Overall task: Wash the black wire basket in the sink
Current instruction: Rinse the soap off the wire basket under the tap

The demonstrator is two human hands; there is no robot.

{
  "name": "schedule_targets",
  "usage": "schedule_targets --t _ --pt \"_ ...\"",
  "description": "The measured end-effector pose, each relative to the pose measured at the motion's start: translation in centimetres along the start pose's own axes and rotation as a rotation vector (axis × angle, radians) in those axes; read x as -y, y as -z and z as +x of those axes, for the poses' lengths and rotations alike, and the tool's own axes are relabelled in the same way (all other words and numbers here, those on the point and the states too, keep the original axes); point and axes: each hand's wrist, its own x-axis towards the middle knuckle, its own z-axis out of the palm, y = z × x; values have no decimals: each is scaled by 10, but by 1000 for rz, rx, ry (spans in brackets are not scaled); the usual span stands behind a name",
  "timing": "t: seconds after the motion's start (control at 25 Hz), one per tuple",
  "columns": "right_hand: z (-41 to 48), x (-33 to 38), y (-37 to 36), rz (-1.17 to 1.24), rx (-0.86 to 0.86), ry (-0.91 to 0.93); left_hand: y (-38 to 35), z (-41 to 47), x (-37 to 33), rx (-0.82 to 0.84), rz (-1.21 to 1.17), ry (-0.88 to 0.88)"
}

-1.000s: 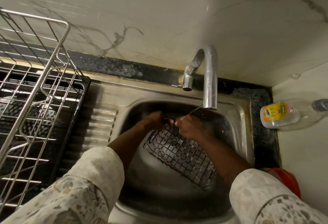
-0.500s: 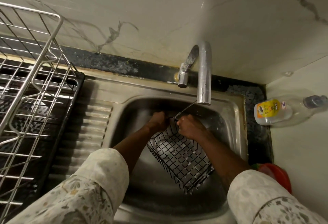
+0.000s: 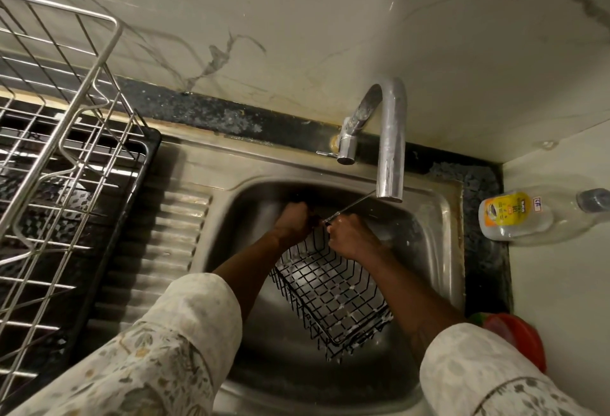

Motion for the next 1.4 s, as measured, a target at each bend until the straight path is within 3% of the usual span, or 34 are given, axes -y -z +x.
schedule_targets --t 0.24,0.44,0.64,0.84,1.0,1.16,1.32,1.4 --pt "7 5 -1 -61 85 15 4 5 3 18 7 60" --pt "0 7 0 22 39 11 0 10 5 5 -43 96" --pt "-15 9 4 104 -87 -109 -6 17 -1 37 -154 98" --pt "-23 3 -7 81 -78 -117 -7 15 -11 83 -50 39" --pt "-27 2 -12 69 -124 -217 -2 14 4 144 -30 50" --pt "-28 6 -6 -4 -207 -205 10 11 10 193 27 -22" --pt "-18 22 -1 311 -367 -133 9 14 -1 165 48 -90" --pt "-14 29 -2 418 -359 -113 11 15 -2 161 47 -113"
